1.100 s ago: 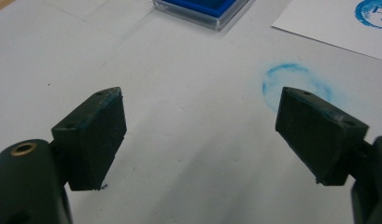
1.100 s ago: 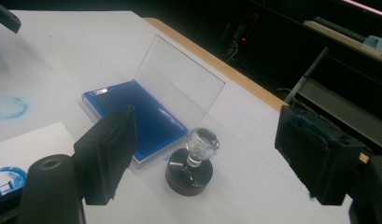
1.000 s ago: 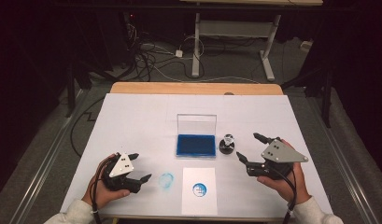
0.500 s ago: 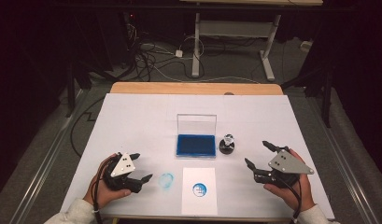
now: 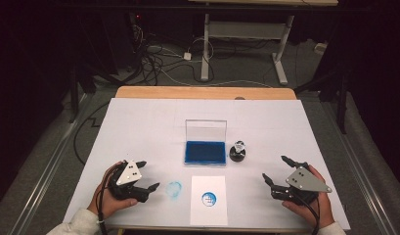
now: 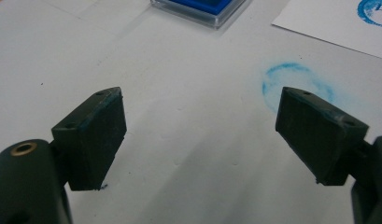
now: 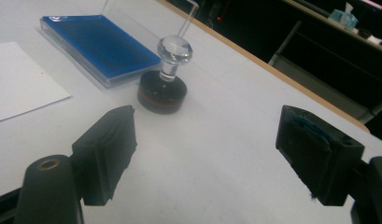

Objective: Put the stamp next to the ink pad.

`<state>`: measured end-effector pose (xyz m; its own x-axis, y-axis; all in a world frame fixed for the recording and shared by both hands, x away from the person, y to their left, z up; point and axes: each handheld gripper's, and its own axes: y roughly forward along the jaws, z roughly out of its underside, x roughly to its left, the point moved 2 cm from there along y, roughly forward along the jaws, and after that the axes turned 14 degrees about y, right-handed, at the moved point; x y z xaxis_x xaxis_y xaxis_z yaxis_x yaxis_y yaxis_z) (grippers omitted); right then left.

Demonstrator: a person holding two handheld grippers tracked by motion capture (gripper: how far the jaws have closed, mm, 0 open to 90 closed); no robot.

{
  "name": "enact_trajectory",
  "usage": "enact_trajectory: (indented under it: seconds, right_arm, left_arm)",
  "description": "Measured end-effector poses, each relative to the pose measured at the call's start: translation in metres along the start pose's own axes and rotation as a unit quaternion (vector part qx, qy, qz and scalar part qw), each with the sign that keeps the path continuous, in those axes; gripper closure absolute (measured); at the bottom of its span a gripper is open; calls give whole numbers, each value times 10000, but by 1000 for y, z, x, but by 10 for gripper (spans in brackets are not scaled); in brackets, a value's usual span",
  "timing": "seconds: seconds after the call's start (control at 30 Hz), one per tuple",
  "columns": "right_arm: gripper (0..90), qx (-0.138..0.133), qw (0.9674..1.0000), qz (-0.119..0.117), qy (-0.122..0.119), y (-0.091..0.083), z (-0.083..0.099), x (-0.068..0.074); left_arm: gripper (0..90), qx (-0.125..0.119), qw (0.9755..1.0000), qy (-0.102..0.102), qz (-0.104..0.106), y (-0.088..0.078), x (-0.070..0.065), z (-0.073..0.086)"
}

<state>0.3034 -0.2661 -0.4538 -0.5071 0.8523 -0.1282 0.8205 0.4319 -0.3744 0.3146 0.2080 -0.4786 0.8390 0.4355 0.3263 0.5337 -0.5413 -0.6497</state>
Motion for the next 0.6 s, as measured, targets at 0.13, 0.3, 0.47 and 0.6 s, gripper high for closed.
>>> enact_trajectory:
  seconds: [0.13,0.3,0.47,0.6]
  right_arm:
    - [202,58,9999,52,97,-2,10,-2]
    - [205,157,9996,17,217,-4,20,-4]
    - [205,177,9997,20,154,-5,22,-2]
    - [205,74,9997,0,222,-7,19,-2]
  left_arm:
    - [159,-15,10000,-27,-17,0,1,0]
    - [159,-44,10000,-41,-40,0,2,0]
    - [159,-41,10000,-7,-25,0,0,-2]
    - [159,-78,10000,21,-41,-1,-1,-4]
